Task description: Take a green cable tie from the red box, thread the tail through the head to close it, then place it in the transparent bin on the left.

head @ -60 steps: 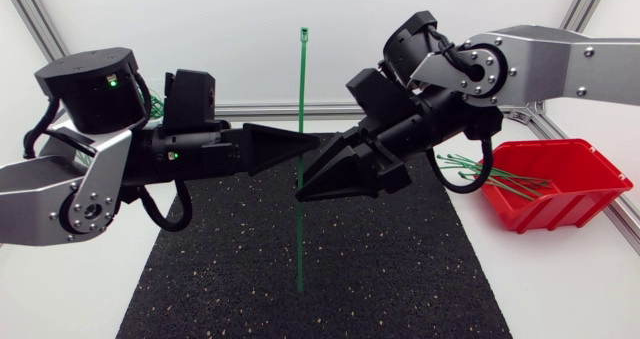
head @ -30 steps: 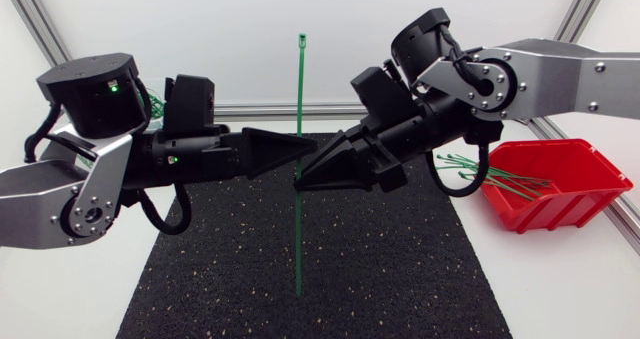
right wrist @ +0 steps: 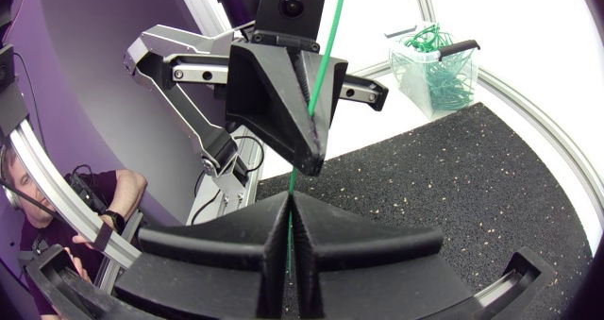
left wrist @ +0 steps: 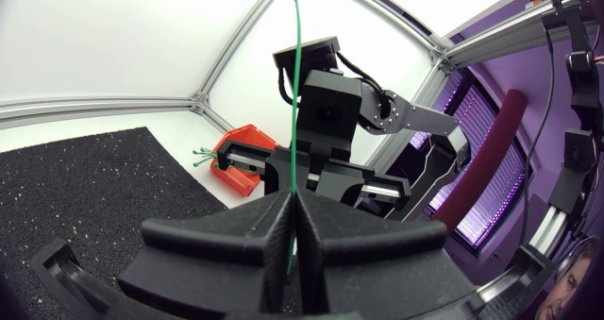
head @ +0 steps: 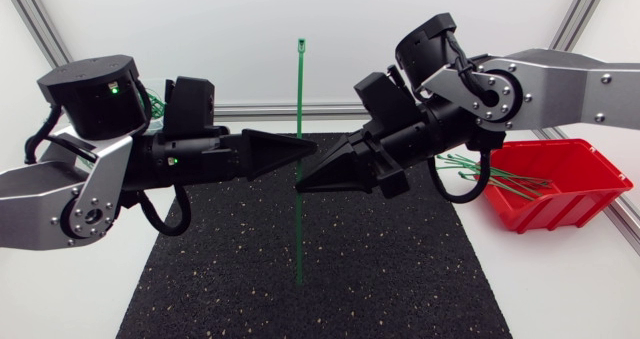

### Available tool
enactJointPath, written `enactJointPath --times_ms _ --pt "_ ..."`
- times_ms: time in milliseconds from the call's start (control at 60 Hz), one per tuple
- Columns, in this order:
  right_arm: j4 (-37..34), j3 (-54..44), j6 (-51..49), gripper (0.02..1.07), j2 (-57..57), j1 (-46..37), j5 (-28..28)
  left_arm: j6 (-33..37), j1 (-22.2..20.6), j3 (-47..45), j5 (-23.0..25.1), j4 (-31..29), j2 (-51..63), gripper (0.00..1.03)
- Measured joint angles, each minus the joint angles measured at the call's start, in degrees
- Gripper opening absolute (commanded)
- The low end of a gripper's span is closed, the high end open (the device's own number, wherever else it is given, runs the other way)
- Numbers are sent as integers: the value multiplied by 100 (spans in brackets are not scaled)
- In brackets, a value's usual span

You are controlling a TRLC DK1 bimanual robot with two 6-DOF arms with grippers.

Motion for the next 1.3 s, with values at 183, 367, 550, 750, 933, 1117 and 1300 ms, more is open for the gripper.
enactJointPath --times_ms 183,367,550,750,933,1117,1300 --pt "0 -74 20 8 -7 7 7 -4 120 0 0 22 0 34" --pt "-2 -197 17 8 -7 122 55 -87 297 0 -2 24 0 45" --pt "-83 -387 -55 8 -7 426 177 -153 487 2 -2 39 0 47" --pt "-138 -647 -164 8 -50 533 302 -173 651 35 -2 44 0 47" --pt "-133 -848 -243 8 -245 533 367 -177 662 35 -2 44 -4 47" --pt "-37 -988 -245 8 -391 533 625 -262 649 33 35 57 -111 47" --pt "70 -1054 -245 8 -417 525 737 -280 643 -48 291 105 -131 47"
